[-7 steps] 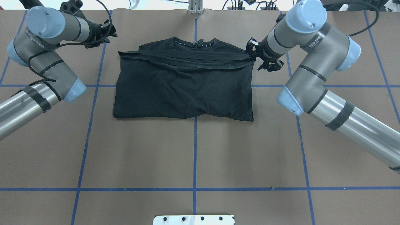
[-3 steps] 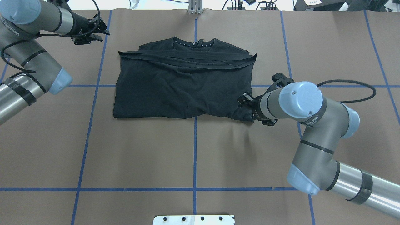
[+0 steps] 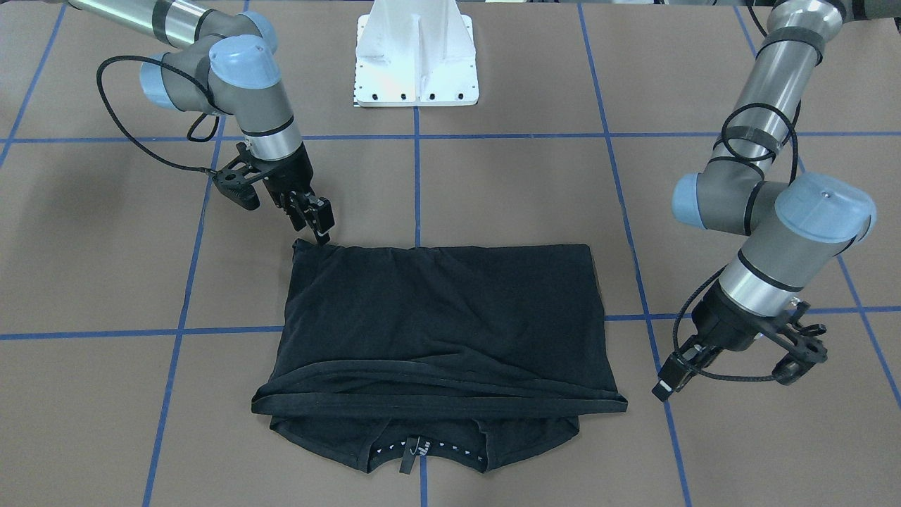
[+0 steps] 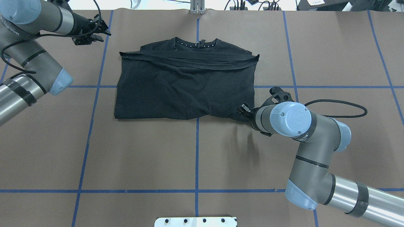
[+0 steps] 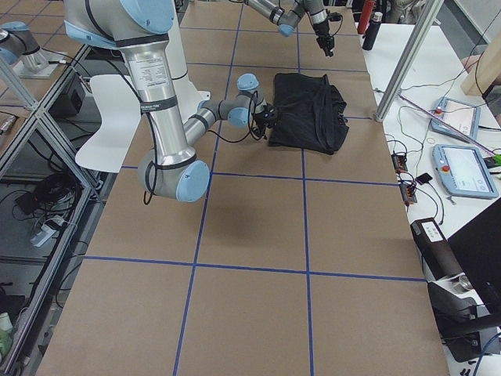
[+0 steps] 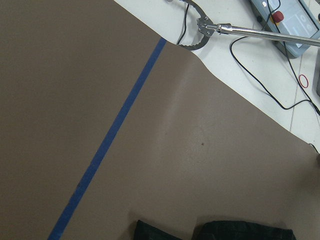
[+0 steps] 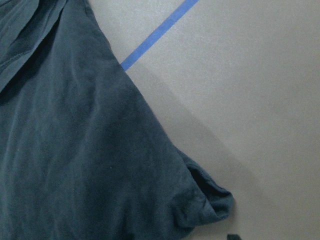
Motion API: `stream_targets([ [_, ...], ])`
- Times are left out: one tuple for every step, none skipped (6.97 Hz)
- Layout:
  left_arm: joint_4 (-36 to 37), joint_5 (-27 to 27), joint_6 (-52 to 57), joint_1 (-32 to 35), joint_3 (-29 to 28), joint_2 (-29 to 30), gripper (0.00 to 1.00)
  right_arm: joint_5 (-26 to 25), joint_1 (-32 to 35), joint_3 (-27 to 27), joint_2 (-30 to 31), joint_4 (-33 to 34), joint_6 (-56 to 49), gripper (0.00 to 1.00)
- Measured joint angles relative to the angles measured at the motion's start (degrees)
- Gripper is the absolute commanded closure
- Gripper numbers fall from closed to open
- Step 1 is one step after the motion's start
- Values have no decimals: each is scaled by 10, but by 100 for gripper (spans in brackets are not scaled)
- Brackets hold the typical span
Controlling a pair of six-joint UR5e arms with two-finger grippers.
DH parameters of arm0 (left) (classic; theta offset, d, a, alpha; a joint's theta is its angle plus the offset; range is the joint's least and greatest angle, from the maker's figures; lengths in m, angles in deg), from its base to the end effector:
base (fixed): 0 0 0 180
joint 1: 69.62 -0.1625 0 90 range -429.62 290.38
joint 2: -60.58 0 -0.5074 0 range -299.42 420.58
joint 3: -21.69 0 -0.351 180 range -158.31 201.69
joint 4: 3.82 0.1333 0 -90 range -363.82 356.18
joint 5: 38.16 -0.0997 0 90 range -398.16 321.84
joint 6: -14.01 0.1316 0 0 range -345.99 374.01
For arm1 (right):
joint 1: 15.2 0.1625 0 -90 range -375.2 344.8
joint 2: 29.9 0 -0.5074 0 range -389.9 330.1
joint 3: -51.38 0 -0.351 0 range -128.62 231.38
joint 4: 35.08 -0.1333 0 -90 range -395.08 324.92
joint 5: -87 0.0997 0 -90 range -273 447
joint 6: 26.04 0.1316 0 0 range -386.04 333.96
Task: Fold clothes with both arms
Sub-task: 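Grasp the folded shirt's corner nearest the right gripper with the right gripper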
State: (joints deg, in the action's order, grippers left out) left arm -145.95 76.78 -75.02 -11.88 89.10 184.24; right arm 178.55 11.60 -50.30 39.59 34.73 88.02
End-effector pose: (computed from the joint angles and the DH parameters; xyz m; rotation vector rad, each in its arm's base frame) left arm 0.3490 -0.6987 0.4822 0.1952 1.1561 -0.6379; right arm -0.5127 -0.4043 0.4521 -0.0034 -0.9425 0.8110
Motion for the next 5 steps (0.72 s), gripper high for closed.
stream_targets([
  [0,0,0,0,0,0,54,-4,-1,7,-1,0,0,33],
  [0,-1,0,0,0,0,54,-8,-1,11,-1,0,0,34],
  [0,-1,0,0,0,0,54,-12,-1,12,-1,0,0,34],
  [0,-1,0,-1,0,-1,54,-13,0,13,0,1,-1,35],
  [0,-1,0,-1,0,-1,54,-13,1,13,2,1,-3,51],
])
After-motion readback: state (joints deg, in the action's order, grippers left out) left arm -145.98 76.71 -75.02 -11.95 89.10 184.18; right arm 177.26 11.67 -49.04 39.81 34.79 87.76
